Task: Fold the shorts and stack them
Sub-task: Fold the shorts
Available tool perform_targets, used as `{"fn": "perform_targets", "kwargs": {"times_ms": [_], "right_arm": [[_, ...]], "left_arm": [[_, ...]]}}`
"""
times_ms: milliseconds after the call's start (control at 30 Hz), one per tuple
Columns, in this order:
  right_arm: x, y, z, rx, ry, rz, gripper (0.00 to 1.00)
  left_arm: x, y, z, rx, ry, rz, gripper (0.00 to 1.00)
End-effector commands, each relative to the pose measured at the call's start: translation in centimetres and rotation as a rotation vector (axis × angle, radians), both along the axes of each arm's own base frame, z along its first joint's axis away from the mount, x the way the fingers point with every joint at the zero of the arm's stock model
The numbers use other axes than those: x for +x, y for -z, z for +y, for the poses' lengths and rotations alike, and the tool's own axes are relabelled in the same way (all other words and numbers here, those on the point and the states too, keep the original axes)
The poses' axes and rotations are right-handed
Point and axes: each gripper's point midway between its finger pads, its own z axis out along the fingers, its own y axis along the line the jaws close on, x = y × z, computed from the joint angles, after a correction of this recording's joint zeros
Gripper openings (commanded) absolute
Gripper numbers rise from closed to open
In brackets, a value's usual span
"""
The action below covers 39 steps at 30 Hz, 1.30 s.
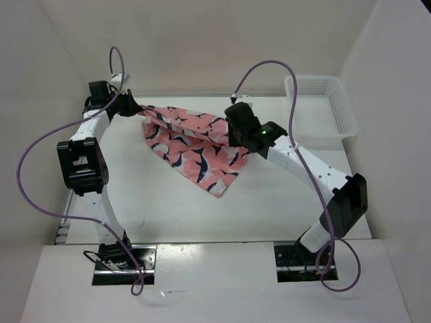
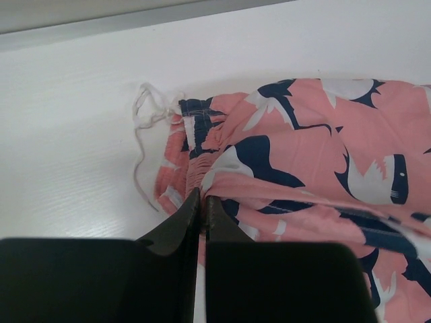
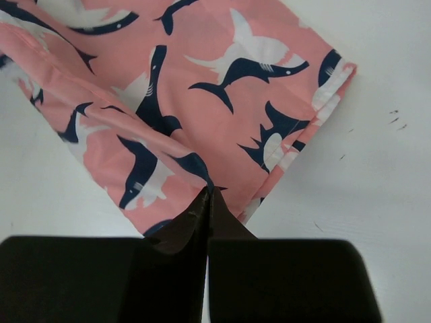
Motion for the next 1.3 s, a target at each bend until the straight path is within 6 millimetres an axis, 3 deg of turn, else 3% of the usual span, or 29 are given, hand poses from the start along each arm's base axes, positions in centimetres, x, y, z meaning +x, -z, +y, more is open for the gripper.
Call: {"fn": "perform_targets", "kwargs": {"times_ms": [0,133,267,367,400,433,467,533,567,600,667,700,767,833,900,933,967,1000,1033,1067,1100,1167,1200,1233,1267], "right_arm": [[-1.2,-1.0,1.4,-0.052,-0.094,-0.084,0.00],[-2.9,0.2,3.0,-0.085,-0.182,-0.097,0.00],[-4.9,3.2,3.8,-0.122,-0.243,-0.040,0.00],[-6.7,6.0,4.6,-0.152,-0.292,0.017,0.00],[-7.7,7.2,4.6,-0.163,-0.307,0.051,0.00],[-8.6,7.8,5.0,-0.168,-0.335,0.064,0.01],[-9.2,8.7,5.3,-0.169,-0.347,0.089,0.06],[-10.6,10.5,4.8,-0.210,-0.361,0.137,0.46],[-11.3,11.2,4.9,-0.216,-0.383,0.156,0.71],[-11.7,11.1,4.7,-0.215,-0.389,0.164,0.87],[-12.2,10.7,4.0,-0.204,-0.382,0.163,1.00],[-12.3,10.6,3.8,-0.202,-0.382,0.161,1.00],[-12.0,10.2,3.5,-0.205,-0.355,0.141,1.00],[-11.1,8.8,4.5,-0.174,-0.341,0.107,0.96],[-10.0,8.3,5.3,-0.146,-0.322,0.091,0.80],[-9.6,7.3,6.0,-0.115,-0.315,0.070,0.64],[-9.3,7.3,6.4,-0.109,-0.314,0.064,0.56],[-8.7,7.4,6.6,-0.098,-0.297,0.065,0.49],[-8.3,6.8,7.4,-0.074,-0.304,0.052,0.35],[-8.0,6.8,7.7,-0.060,-0.298,0.059,0.28],[-7.4,6.6,8.0,-0.037,-0.283,0.059,0.19],[-6.9,6.8,8.9,-0.006,-0.289,0.084,0.01],[-6.1,6.6,8.9,0.026,-0.266,0.097,0.01],[-6.0,7.7,9.0,0.036,-0.265,0.135,0.01],[-6.4,8.2,9.6,0.079,-0.296,0.186,0.01]], "left_arm": [[-0.6,-3.2,0.9,0.022,-0.013,-0.078,0.00],[-1.7,-2.5,2.0,0.026,-0.050,-0.048,0.00],[-2.8,-0.7,2.5,0.022,-0.068,-0.004,0.00],[-3.5,1.1,2.6,0.024,-0.084,0.038,0.13],[-3.6,1.9,2.7,0.025,-0.091,0.057,0.27],[-3.6,1.9,2.7,0.025,-0.091,0.057,0.50],[-3.9,2.4,3.1,0.022,-0.100,0.069,0.83],[-4.4,3.4,3.5,0.014,-0.109,0.105,0.91],[-4.3,3.0,4.1,0.015,-0.120,0.096,1.00],[-4.2,2.2,5.1,0.029,-0.148,0.086,1.00],[-4.0,0.9,5.6,0.033,-0.158,0.067,1.00],[-3.5,-0.8,5.8,0.042,-0.159,0.027,1.00],[-3.1,-1.7,6.0,0.047,-0.160,0.005,1.00],[-3.1,-3.7,6.2,0.066,-0.176,-0.032,1.00],[-3.3,-6.9,6.8,0.119,-0.229,-0.117,0.92],[-3.5,-7.3,7.1,0.138,-0.252,-0.160,0.81],[-4.1,-9.8,7.2,0.156,-0.271,-0.214,0.74],[-4.1,-10.2,7.2,0.156,-0.271,-0.218,0.69],[-4.1,-10.8,6.7,0.146,-0.247,-0.225,0.63],[-3.9,-10.1,6.3,0.128,-0.218,-0.204,0.54],[-3.6,-10.5,6.0,0.118,-0.198,-0.209,0.39],[-3.0,-8.9,3.5,0.077,-0.107,-0.181,0.22],[-2.8,-8.0,2.3,0.062,-0.076,-0.154,0.16],[-2.5,-7.5,0.2,0.053,-0.035,-0.120,0.10],[-2.1,-5.0,-1.0,0.034,-0.004,-0.059,0.08]]}}
